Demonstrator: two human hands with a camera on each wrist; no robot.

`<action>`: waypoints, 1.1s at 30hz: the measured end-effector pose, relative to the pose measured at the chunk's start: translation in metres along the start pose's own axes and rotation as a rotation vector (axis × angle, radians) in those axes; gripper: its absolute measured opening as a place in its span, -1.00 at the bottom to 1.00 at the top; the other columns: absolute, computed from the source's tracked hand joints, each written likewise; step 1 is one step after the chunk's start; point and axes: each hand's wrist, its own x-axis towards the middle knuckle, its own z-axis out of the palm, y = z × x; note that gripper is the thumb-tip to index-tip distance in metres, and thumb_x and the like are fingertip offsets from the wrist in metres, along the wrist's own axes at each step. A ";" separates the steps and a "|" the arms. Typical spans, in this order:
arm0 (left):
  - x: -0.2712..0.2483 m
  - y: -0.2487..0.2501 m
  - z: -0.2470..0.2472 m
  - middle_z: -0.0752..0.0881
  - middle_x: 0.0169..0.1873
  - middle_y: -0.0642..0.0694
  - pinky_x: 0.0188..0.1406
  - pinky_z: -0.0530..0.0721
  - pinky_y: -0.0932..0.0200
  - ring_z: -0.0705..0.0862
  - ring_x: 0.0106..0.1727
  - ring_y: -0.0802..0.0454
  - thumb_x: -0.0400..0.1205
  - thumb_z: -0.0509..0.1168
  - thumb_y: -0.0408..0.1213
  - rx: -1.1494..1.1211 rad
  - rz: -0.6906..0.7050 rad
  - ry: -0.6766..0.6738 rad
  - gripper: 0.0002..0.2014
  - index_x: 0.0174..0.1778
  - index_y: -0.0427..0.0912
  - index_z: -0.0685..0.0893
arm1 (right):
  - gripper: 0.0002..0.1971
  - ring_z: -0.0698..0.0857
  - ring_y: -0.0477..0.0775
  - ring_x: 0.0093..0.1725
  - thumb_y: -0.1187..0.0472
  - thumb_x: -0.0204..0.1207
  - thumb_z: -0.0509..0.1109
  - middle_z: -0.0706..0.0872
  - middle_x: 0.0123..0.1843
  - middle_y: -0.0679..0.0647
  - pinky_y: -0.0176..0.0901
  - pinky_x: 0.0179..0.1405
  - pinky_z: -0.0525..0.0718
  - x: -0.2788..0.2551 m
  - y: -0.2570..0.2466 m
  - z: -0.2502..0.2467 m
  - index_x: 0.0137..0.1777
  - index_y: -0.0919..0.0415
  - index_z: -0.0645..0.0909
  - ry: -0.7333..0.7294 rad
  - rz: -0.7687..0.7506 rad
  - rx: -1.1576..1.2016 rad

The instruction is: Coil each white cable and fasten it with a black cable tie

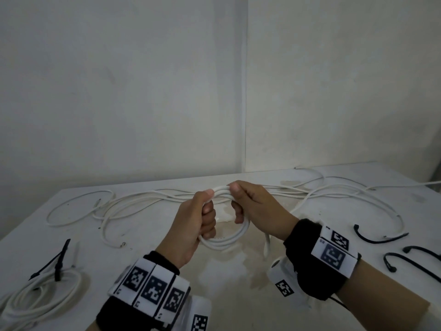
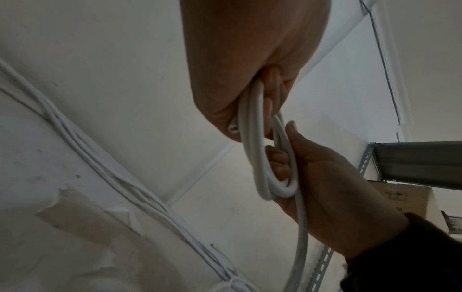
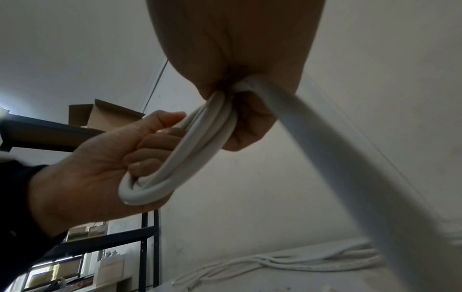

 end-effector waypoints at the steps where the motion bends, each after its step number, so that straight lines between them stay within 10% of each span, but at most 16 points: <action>1: 0.001 -0.001 -0.002 0.15 -0.72 0.07 -0.68 0.17 0.31 0.09 -0.70 0.15 0.66 0.08 -0.20 -0.015 0.006 0.010 -0.60 -0.53 -0.10 0.22 | -0.70 0.59 -0.09 -0.47 0.12 0.68 0.04 0.55 -0.43 0.02 -0.29 -0.41 0.56 -0.003 0.002 -0.002 -0.01 0.24 0.57 -0.022 -0.016 -0.014; 6: 0.013 0.010 -0.022 0.16 -0.79 0.11 -0.76 0.14 0.43 0.10 -0.79 0.20 0.66 0.05 -0.20 -0.255 0.036 0.111 -0.62 -0.51 -0.08 0.18 | -0.70 0.53 -0.20 -0.55 0.18 0.69 0.06 0.57 -0.40 0.00 -0.44 -0.46 0.49 -0.017 0.020 -0.007 0.33 0.02 0.51 0.004 0.039 -0.052; 12: 0.017 0.028 -0.049 0.16 -0.81 0.10 -0.80 0.15 0.41 0.12 -0.82 0.21 0.67 0.03 -0.14 -0.389 0.142 0.225 -0.59 -0.53 -0.06 0.19 | -0.80 0.42 -0.12 -0.46 0.23 0.67 0.12 0.41 -0.46 -0.06 -0.27 -0.37 0.42 -0.010 0.041 -0.013 0.04 -0.15 0.43 0.171 -0.063 -0.171; 21: 0.010 0.039 -0.079 0.19 -0.78 0.11 -0.78 0.17 0.37 0.13 -0.77 0.19 0.67 0.05 -0.13 -0.394 0.256 0.415 -0.61 -0.49 -0.06 0.19 | -0.79 0.48 -0.03 -0.18 0.27 0.67 0.12 0.57 -0.15 0.01 -0.36 -0.17 0.38 0.007 0.066 -0.022 0.16 0.30 0.54 -0.012 -0.016 -0.487; 24: 0.011 0.043 -0.081 0.20 -0.78 0.11 -0.74 0.18 0.38 0.14 -0.75 0.17 0.67 0.06 -0.14 -0.355 0.315 0.476 -0.61 -0.50 -0.06 0.20 | -0.71 0.58 0.23 -0.06 0.23 0.67 0.10 0.66 -0.04 0.25 -0.05 0.02 0.51 0.014 0.069 -0.015 0.15 0.33 0.61 -0.027 -0.117 -0.633; 29: 0.019 0.039 -0.070 0.24 -0.77 0.13 -0.67 0.23 0.34 0.17 -0.71 0.17 0.67 0.09 -0.14 -0.215 0.357 0.520 -0.62 -0.48 -0.08 0.24 | -0.91 0.61 0.11 -0.52 0.36 0.27 0.45 0.62 -0.47 0.06 -0.29 -0.54 0.59 0.013 0.068 0.004 -0.27 0.19 0.63 -0.119 -0.330 -0.907; 33: 0.026 0.034 -0.059 0.26 -0.78 0.14 -0.64 0.26 0.30 0.19 -0.69 0.17 0.67 0.11 -0.18 -0.119 0.352 0.563 -0.62 -0.48 -0.10 0.26 | -0.65 0.58 0.01 -0.52 0.40 -0.03 0.66 0.61 -0.45 -0.03 -0.37 -0.53 0.48 0.008 0.060 0.019 -0.27 0.11 0.67 -0.243 -0.523 -0.981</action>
